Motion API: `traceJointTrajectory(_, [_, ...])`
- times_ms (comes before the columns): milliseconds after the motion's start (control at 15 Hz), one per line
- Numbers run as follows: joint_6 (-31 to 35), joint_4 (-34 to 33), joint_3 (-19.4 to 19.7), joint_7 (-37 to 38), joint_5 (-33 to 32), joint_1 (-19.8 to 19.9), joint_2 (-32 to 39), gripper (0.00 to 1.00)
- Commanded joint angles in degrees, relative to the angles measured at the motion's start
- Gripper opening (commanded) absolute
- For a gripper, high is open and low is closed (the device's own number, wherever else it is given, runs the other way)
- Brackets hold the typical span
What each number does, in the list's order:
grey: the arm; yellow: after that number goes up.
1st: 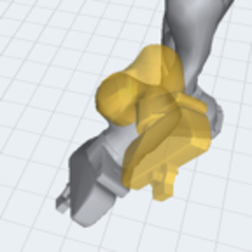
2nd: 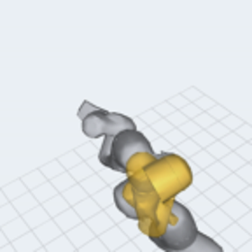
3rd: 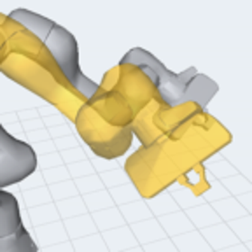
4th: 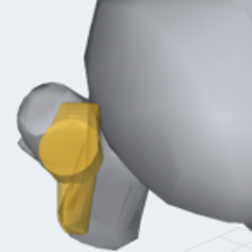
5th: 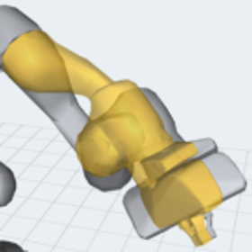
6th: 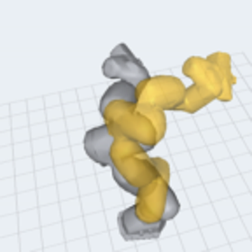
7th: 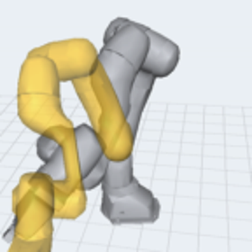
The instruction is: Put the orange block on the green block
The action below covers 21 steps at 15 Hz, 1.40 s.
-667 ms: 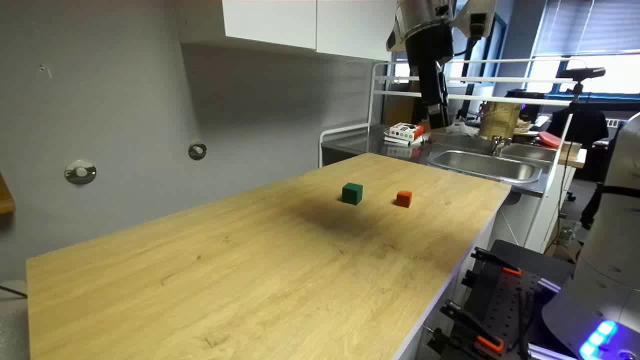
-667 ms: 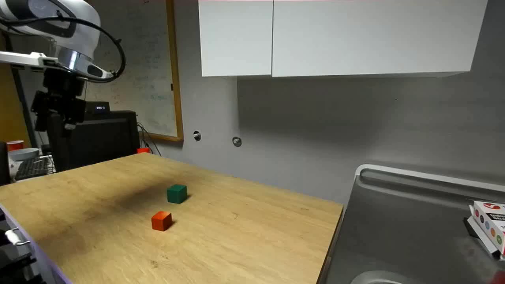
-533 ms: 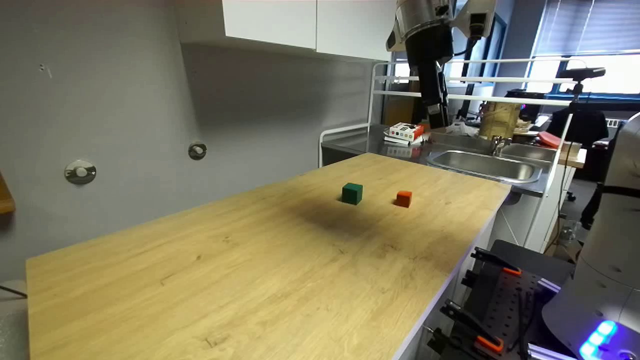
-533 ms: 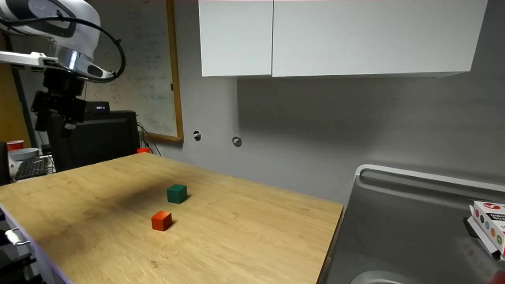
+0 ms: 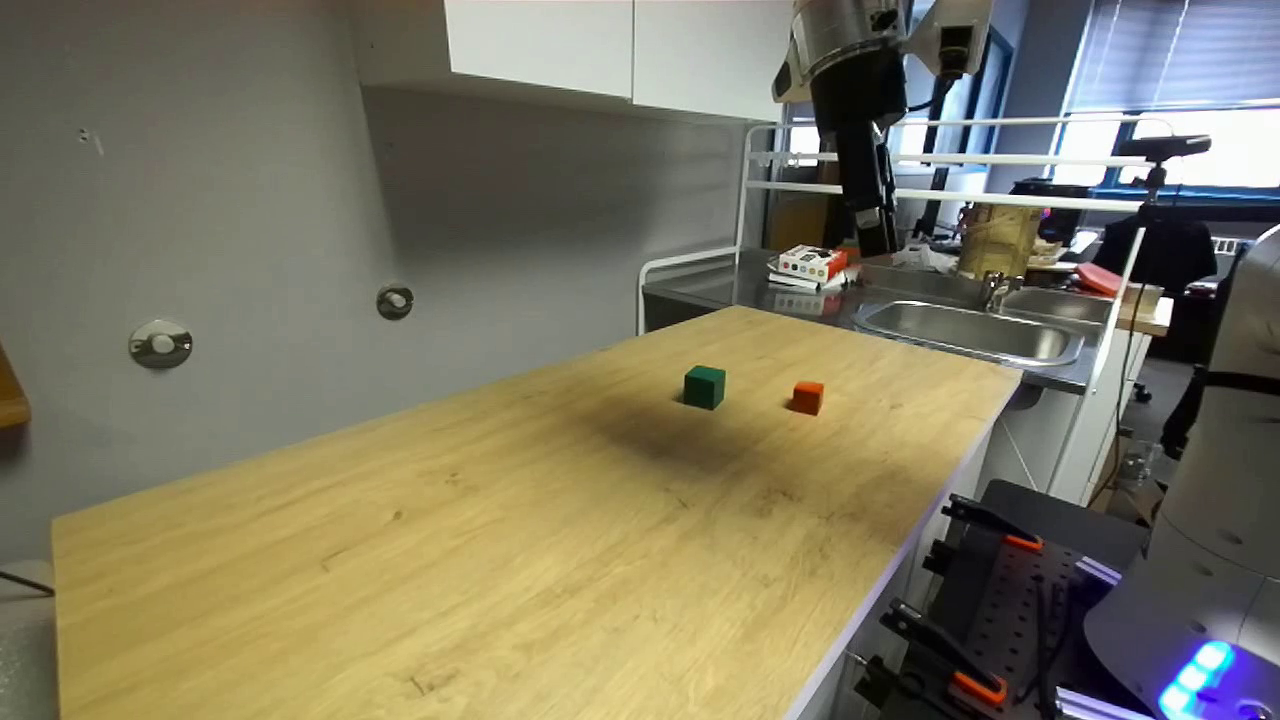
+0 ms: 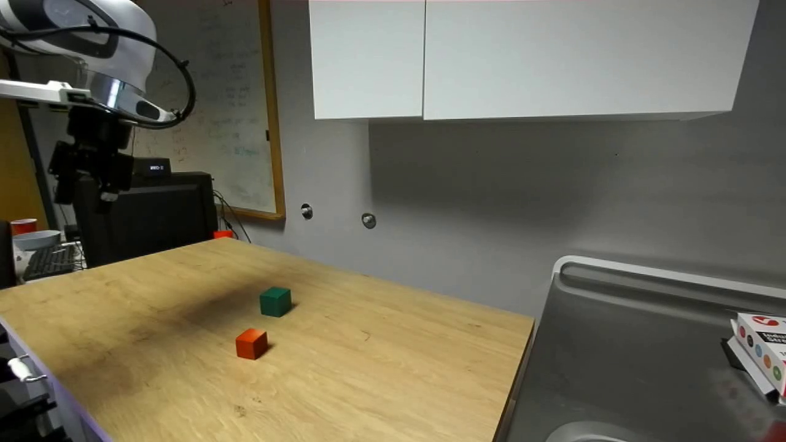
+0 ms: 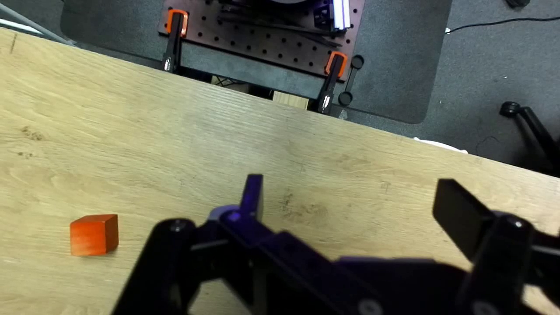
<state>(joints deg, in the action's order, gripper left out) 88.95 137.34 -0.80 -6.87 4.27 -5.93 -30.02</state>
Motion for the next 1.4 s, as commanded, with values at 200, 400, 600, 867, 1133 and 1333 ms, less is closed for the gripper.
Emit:
traceJointTrajectory(200, [3.13, -0.38, 0.47, 2.64, -0.06, 2.72, 2.32, 1.00])
traceJointTrajectory(400, [7.05, -0.22, 2.36, 3.11, 0.27, 5.27, 5.05, 1.00])
traceJointTrajectory(600, [14.17, 0.61, 4.86, 3.40, 0.56, 8.31, 8.49, 1.00])
traceJointTrajectory(867, [22.17, 1.17, 8.20, 4.32, 2.48, 11.69, 15.09, 1.00])
traceJointTrajectory(1133, [27.04, 0.95, 10.52, 4.25, 5.54, 13.66, 21.80, 1.00])
traceJointTrajectory(1333, [29.95, 0.22, 11.42, 4.54, 8.67, 14.68, 26.19, 1.00])
